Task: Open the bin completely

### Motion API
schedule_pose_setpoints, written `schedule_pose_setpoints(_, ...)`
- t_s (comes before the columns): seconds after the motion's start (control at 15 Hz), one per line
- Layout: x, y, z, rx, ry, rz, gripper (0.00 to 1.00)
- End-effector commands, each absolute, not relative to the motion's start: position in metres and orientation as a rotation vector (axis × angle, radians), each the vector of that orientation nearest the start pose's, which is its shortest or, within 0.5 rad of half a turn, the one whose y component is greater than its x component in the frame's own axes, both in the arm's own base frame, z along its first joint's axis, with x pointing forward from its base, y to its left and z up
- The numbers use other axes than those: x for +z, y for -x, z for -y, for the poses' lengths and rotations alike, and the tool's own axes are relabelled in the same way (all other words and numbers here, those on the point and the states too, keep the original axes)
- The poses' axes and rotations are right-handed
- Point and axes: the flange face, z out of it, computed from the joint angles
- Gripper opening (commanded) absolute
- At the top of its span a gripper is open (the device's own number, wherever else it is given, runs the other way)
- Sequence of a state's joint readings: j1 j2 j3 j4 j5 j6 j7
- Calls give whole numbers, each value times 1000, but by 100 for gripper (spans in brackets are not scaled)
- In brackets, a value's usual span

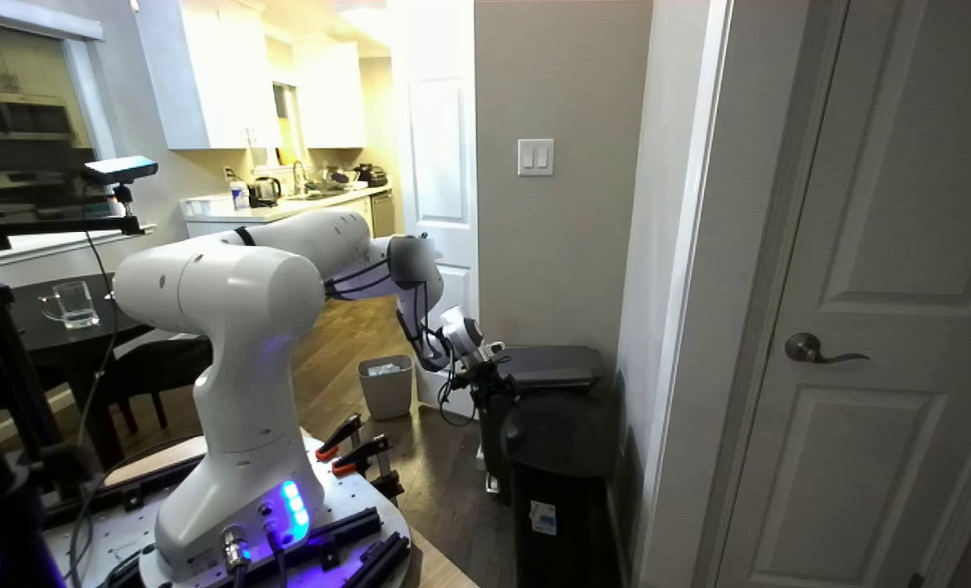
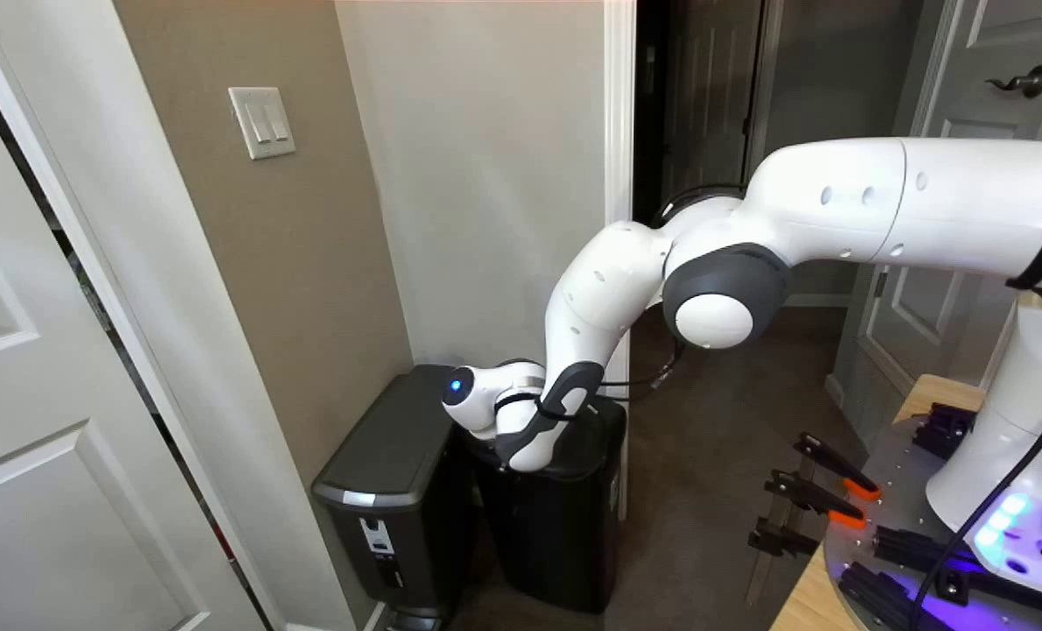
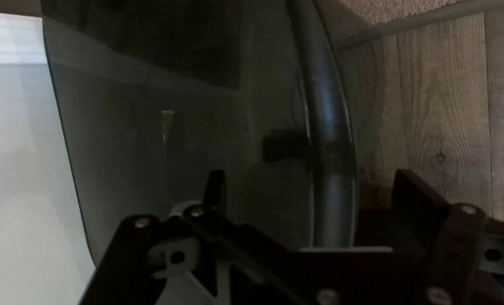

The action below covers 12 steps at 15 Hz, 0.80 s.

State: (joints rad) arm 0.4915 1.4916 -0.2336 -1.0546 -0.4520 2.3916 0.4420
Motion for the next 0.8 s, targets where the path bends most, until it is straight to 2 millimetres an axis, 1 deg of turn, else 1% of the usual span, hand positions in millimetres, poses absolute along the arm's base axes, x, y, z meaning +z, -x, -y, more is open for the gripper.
schedule_pose_setpoints(0.0,-111,-643,-214,220,-2553,-592,100)
schedule_pose_setpoints(0.2,-118,-634,-207,309,-2542,-689,100)
schedule_pose_setpoints(0.33,-124,-628,-201,337,-2516,-740,100)
schedule_pose_setpoints(0.73,-141,-613,-173,298,-2423,-760,100)
